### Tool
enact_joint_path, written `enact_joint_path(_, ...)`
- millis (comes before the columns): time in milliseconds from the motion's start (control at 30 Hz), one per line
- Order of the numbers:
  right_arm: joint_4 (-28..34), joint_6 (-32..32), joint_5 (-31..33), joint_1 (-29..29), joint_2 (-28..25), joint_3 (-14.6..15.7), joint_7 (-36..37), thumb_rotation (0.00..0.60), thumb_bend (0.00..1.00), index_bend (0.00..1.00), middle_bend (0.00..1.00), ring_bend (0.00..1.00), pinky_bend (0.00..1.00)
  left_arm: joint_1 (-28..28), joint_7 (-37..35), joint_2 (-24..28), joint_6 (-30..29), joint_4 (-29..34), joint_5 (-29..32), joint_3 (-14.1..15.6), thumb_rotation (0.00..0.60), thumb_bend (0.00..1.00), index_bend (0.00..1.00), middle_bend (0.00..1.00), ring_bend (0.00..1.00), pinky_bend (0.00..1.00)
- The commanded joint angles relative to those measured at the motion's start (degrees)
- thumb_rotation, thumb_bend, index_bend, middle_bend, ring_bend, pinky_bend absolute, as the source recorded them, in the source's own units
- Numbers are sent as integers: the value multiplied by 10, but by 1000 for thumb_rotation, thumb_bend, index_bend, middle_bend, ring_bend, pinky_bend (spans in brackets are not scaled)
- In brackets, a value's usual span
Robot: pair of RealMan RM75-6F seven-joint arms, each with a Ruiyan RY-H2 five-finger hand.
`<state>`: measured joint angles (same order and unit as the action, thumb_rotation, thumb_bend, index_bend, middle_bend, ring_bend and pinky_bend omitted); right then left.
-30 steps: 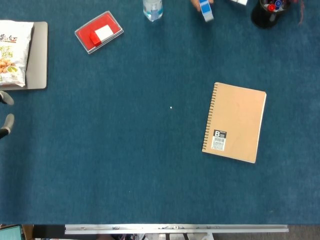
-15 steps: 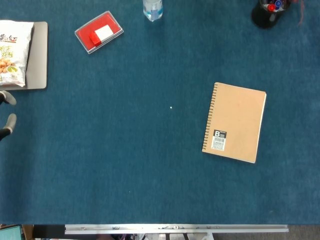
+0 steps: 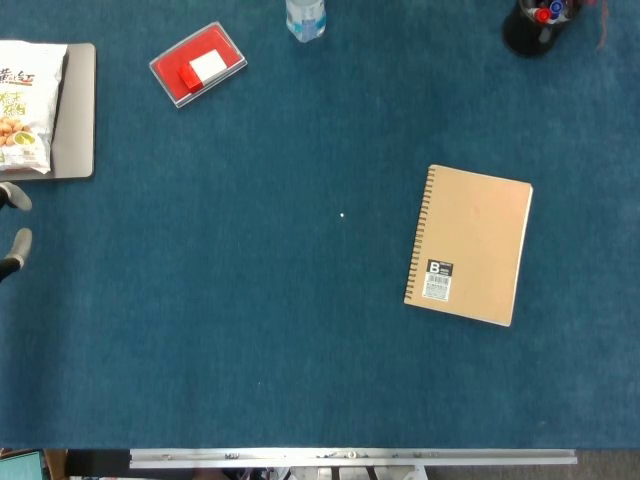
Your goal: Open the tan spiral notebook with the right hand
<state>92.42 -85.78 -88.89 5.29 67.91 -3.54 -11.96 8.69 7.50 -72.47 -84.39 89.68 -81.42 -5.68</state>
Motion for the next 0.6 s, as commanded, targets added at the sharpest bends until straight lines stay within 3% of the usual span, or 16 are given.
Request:
enact_joint_path(33,-4,5,-4,5,3,0,2,600,0,355,183,151,233,-3,-1,1,-3,1,-1,1,600,255,487,477,437,605)
enact_joint_path(300,-34,24,-27,31,23,-1,26,600,2,355,185,142,232,-3,3,1,-3,2,-1,1,600,256,487,477,437,605)
enact_joint_path(433,-81,30,-64,55,42,4,85,600,85,355,206,142,233,-4,3,2,-5,4,-1,1,600,256,487,477,437,605)
enact_joint_path(600,-117,42,-83,75,63,10,107,600,92,355,206,140,232,-10,-6,8,-11,3,-5,5,600,255,487,477,437,605)
